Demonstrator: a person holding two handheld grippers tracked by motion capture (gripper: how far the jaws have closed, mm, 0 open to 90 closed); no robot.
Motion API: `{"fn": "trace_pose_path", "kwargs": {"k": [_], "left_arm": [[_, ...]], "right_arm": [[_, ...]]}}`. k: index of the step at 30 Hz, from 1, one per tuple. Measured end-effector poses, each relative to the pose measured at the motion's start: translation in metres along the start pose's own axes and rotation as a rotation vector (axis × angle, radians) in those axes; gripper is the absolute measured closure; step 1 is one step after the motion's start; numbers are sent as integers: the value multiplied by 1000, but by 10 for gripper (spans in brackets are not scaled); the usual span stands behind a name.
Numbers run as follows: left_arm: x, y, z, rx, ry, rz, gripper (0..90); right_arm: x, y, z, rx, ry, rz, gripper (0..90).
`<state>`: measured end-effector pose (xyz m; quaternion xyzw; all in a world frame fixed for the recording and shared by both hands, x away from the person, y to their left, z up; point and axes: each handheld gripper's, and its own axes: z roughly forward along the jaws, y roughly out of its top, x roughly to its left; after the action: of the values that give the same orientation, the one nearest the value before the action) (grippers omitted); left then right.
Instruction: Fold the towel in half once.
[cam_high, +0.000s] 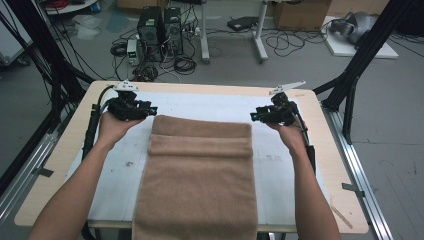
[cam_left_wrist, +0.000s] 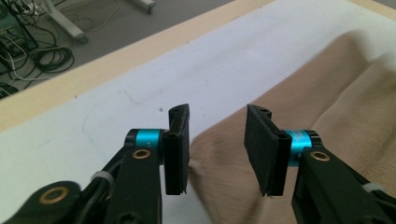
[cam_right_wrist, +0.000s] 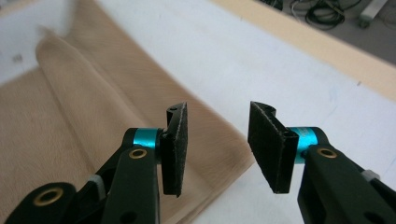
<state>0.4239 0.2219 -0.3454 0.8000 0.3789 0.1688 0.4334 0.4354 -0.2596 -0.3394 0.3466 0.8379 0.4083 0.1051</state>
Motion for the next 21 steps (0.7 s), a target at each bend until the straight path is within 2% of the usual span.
{"fn": "trace_pose_path", "kwargs": {"k": [1,3,8,10,12,15,19,21], "left_arm": [[1,-6,1,5,-7,-8,591],[1,-16,3,19,-11,-12,590],[-3,-41,9,27,-34,-21,590],[-5,-47,13,61,-43,-24,572],[-7,-54,15,46,-52,-24,571],[-10,-65,18,48,-46,-33,576],[-12,-76,25,67,-52,-26,570],[-13,-80,29,93,-59,-24,573]], "right_arm": [[0,-6,3,4,4,-1,566],[1,-14,7,47,9,17,554],[7,-31,13,52,13,9,564],[10,-36,16,54,28,9,581],[13,-41,20,54,34,4,586],[18,-49,28,68,35,-1,587],[21,-58,40,98,44,3,587],[22,-62,47,120,49,11,587]]}}
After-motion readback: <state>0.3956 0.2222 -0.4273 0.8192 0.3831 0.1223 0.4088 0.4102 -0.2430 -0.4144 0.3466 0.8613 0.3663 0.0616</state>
